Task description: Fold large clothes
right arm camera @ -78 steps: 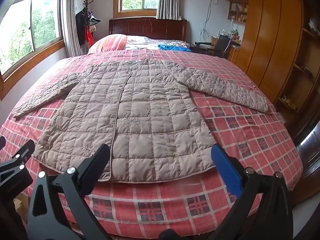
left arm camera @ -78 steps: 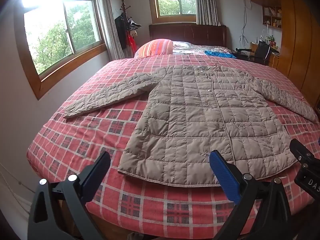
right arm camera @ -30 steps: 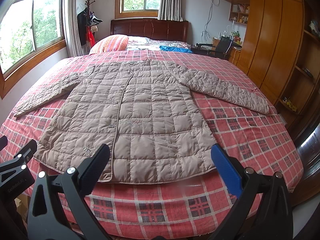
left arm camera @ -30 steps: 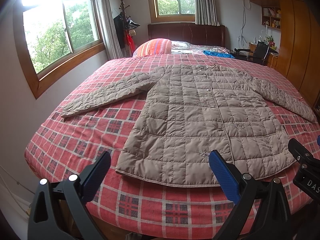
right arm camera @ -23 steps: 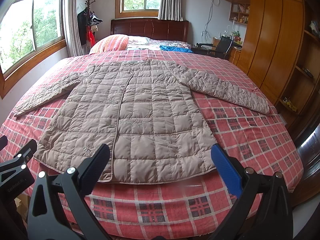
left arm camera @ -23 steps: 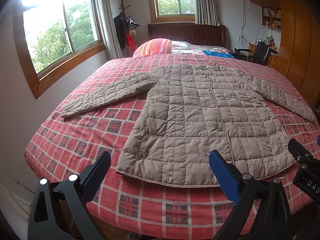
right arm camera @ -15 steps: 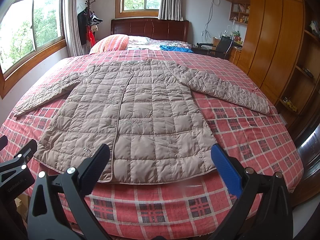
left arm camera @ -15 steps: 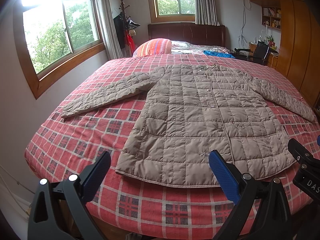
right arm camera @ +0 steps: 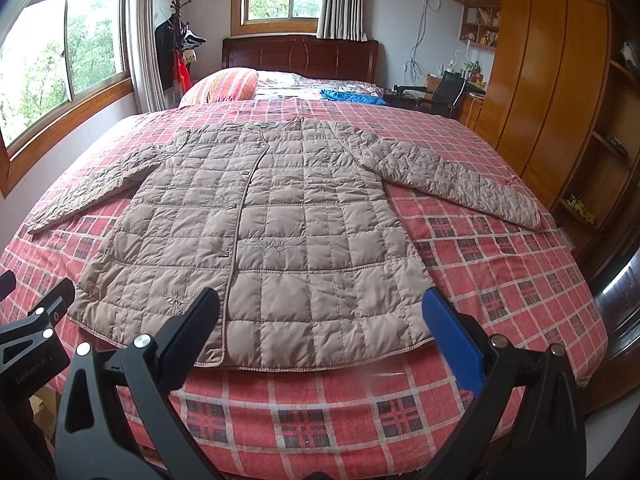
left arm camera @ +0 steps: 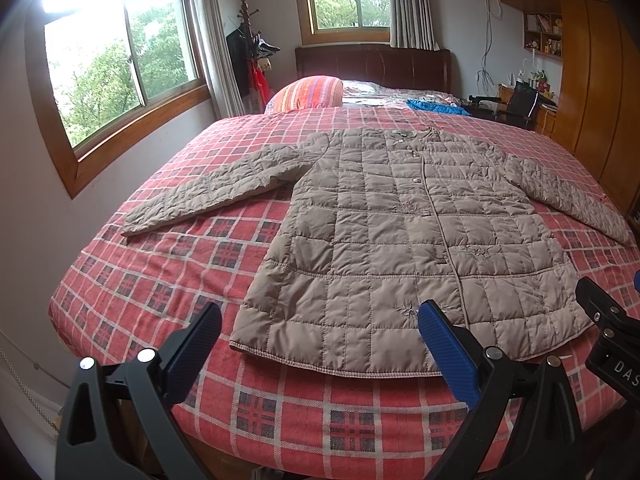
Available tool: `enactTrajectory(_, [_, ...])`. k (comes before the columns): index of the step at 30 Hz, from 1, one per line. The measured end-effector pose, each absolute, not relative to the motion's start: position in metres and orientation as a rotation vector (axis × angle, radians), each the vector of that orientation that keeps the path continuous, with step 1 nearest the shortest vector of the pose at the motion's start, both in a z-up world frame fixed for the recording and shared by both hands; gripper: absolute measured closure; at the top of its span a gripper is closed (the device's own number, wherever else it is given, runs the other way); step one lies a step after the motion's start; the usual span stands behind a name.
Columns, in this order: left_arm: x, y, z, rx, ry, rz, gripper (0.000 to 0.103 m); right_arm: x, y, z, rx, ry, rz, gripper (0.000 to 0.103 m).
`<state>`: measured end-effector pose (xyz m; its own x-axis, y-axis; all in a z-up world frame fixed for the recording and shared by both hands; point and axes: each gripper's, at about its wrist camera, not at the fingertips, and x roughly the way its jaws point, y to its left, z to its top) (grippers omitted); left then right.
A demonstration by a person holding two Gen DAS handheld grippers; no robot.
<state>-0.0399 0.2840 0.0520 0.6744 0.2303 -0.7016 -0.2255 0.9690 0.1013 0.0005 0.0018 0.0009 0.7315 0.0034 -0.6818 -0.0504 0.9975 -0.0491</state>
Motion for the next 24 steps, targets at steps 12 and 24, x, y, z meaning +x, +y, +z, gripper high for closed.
enactTrajectory(12, [-0.022,0.281,0.043,-0.005,0.824,0.224,0.005,0.021,-0.001,-0.008,-0.051,0.771,0.027,0.003])
enactTrajectory(24, [0.047,0.258,0.016,-0.045,0.908,0.041,0.004,0.068,-0.034,-0.017,-0.020,0.783,0.000,0.003])
